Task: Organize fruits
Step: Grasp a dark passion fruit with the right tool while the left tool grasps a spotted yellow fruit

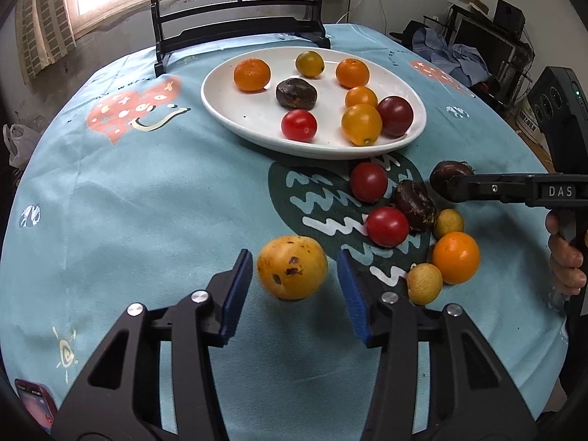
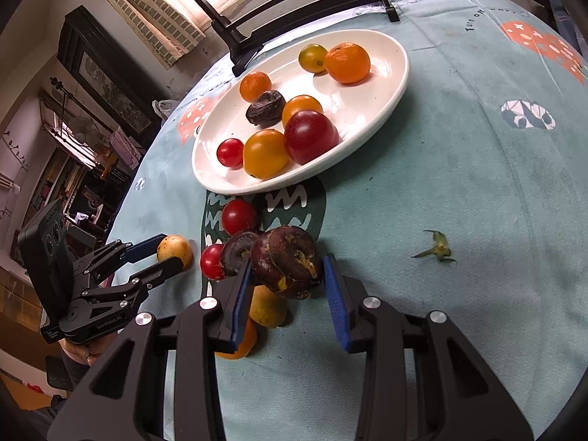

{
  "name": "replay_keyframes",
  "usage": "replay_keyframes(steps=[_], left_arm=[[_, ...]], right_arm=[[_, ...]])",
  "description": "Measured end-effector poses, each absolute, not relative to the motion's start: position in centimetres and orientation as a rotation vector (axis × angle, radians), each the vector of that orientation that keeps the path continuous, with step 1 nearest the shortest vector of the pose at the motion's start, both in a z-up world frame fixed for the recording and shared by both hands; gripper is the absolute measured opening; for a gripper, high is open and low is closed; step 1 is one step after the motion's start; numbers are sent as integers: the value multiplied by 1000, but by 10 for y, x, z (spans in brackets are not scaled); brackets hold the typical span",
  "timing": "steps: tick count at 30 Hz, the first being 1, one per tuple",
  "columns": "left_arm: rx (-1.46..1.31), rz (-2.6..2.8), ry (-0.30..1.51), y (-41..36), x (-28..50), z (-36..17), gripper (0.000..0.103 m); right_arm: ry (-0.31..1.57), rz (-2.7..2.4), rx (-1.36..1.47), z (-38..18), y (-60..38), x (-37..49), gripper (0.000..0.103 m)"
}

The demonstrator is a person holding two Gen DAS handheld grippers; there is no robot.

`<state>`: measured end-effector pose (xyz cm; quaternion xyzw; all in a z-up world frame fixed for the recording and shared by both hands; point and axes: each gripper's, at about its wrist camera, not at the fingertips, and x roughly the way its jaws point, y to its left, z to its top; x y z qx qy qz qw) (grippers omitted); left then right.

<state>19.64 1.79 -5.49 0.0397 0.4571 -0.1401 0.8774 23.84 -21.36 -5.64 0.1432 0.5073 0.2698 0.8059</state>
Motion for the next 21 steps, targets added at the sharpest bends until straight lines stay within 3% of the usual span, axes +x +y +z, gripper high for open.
replay_keyframes(steps=[9,21], left_arm=[[100,-278,981,15,200,-63,40],[81,-282,926,17,195,-49,40]], right_arm=[[1073,577,303,-54,-213,237,38],[983,621,274,-39,-210,229,38]])
